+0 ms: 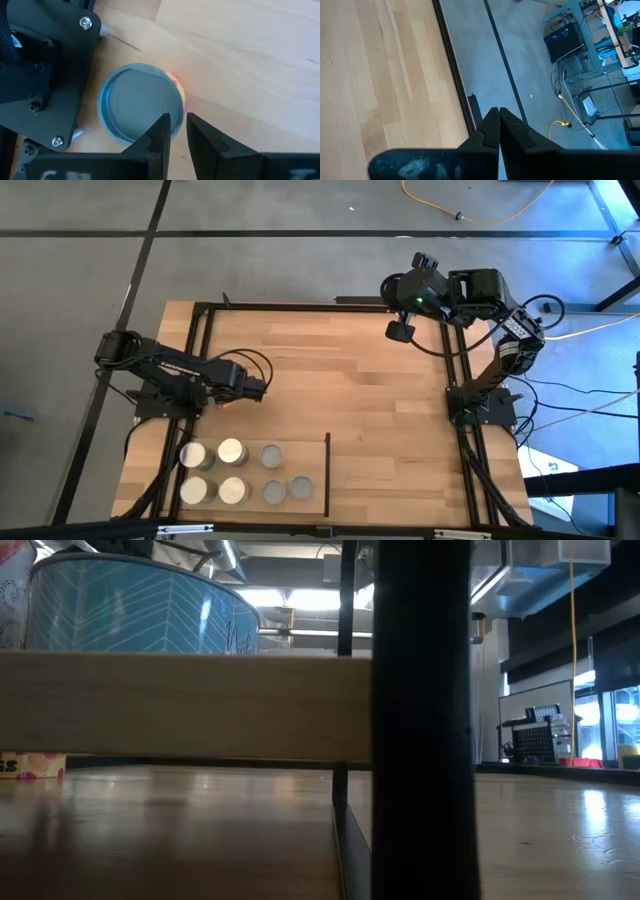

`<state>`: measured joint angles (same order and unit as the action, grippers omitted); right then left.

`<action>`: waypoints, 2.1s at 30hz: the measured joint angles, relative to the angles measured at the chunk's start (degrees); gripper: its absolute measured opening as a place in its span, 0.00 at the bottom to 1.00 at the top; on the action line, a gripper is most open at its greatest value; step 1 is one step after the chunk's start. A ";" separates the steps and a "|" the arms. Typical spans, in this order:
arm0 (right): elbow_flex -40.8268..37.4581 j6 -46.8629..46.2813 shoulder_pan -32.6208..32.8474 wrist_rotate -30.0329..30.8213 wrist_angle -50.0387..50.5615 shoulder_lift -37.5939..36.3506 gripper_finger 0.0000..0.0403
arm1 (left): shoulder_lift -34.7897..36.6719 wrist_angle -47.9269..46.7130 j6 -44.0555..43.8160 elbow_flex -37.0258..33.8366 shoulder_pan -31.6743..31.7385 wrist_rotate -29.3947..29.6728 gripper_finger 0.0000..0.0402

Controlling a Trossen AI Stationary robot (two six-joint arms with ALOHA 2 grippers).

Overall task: Pick and place cans onto a shelf
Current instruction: Put the canned pineapple rings on the shelf

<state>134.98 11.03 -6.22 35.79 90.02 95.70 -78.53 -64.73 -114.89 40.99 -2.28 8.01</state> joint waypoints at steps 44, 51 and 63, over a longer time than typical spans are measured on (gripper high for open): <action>0.00 -0.04 0.00 0.00 0.00 0.00 0.01 | -5.57 5.15 15.54 0.97 0.17 -3.28 0.01; 0.00 -0.49 0.00 0.00 0.00 0.00 0.01 | -5.11 6.24 28.00 6.03 0.02 -3.82 0.00; 0.00 -1.90 0.00 -0.36 0.00 0.00 0.01 | -5.09 3.53 57.84 21.83 -0.68 -2.76 0.00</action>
<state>134.98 9.13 -6.21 35.43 90.02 95.70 -83.61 -61.20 -57.05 62.82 -2.97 5.25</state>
